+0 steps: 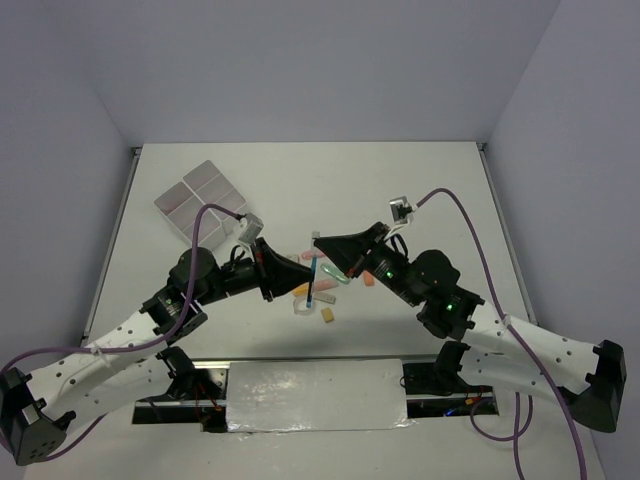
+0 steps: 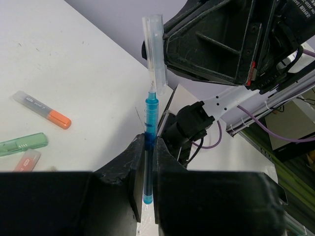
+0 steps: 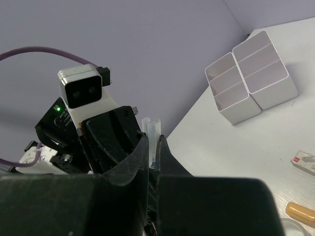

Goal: Sort the stationery into containers
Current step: Close the pen cap on the pen.

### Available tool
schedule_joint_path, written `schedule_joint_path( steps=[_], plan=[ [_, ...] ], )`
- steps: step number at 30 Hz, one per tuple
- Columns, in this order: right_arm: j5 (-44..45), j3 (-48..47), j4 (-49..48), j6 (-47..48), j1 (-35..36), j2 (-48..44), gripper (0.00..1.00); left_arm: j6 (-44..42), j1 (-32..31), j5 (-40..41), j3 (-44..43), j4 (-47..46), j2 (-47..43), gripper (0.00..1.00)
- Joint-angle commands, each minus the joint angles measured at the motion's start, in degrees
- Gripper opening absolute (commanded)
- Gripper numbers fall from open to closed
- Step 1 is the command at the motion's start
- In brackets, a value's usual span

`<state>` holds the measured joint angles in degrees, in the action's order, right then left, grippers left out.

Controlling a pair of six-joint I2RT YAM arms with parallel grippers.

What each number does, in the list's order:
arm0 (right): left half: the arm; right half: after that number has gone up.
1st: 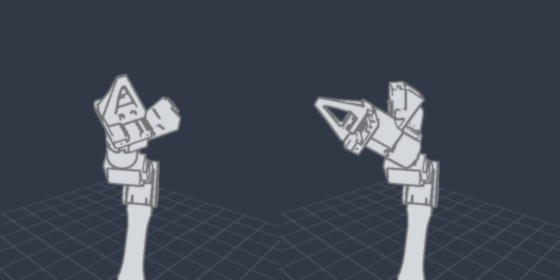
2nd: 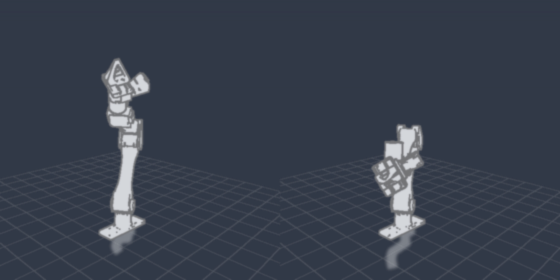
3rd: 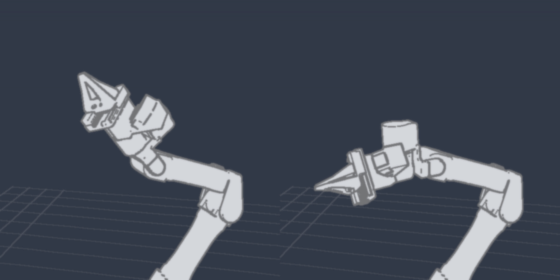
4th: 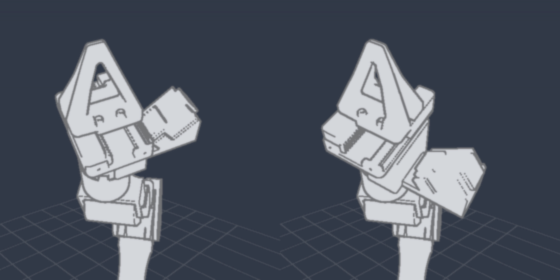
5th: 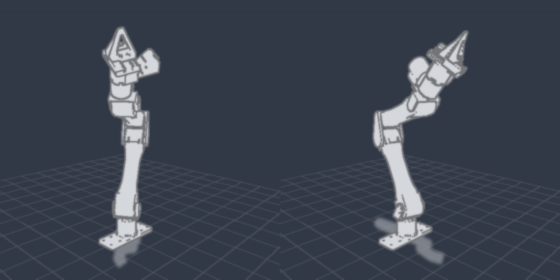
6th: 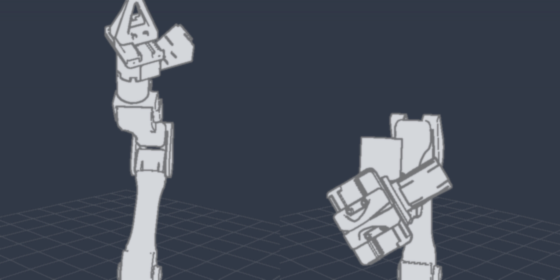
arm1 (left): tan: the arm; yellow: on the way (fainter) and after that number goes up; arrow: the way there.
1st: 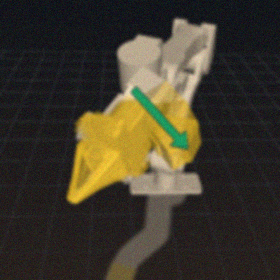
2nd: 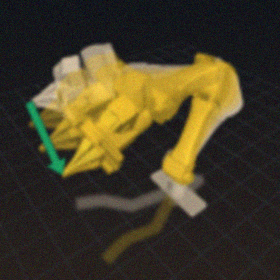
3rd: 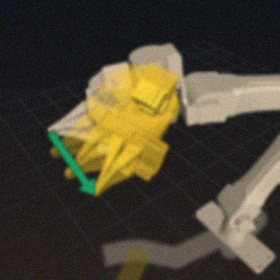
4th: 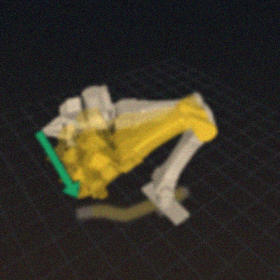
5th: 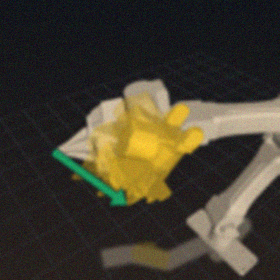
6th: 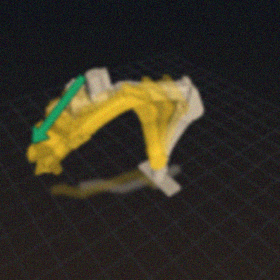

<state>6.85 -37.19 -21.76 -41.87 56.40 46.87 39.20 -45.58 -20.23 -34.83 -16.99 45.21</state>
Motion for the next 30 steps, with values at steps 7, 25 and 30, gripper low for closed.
schedule_joint_path(
  steps=[7,25,30],
  plan=[
    [0.09,-2.19,-1.36,2.05,1.25,1.2,0.0,-0.97,-0.21,0.37,-3.23,-1.9,-1.0,0.0],
    [-0.6,-1.92,-1.27,5.74,2.22,1.38,0.0,-0.79,-0.21,3.17,-3.14,-1.38,-2.58,0.0],
    [-1.14,-1.22,-2.41,5.39,2.66,2.17,0.0,-0.44,-0.21,4.76,-2.35,-2.87,-3.02,0.0]
  ],
)
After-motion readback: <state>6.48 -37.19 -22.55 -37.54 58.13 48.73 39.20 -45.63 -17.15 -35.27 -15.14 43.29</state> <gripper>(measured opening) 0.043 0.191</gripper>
